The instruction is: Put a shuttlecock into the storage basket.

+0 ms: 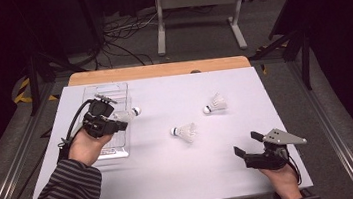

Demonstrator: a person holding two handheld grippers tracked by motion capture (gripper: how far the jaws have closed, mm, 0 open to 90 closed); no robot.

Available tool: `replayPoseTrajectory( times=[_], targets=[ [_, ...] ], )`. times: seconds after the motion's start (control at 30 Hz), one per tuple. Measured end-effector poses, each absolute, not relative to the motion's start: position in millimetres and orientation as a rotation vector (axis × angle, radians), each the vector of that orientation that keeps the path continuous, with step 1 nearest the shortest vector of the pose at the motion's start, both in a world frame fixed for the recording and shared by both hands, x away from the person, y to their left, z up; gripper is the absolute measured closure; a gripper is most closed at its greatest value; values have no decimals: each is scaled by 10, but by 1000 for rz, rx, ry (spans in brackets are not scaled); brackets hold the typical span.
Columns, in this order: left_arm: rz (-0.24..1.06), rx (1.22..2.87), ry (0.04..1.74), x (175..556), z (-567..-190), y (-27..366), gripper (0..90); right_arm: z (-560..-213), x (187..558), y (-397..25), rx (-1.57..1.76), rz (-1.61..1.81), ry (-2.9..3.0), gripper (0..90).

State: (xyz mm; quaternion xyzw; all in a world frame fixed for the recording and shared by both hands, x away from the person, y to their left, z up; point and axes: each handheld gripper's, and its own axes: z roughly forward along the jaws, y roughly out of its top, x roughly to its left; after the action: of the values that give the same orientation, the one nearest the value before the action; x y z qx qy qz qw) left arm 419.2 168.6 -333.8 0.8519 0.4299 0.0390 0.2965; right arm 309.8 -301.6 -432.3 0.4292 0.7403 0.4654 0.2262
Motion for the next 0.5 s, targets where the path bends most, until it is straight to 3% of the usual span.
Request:
replayPoseTrajectory(
  times=[0.5],
  targets=[
    [102, 2230, 1189, 4292, -3291, 1855, 897, -4325, 3100, -3020, 1189, 1280, 2036, 145]
  ],
)
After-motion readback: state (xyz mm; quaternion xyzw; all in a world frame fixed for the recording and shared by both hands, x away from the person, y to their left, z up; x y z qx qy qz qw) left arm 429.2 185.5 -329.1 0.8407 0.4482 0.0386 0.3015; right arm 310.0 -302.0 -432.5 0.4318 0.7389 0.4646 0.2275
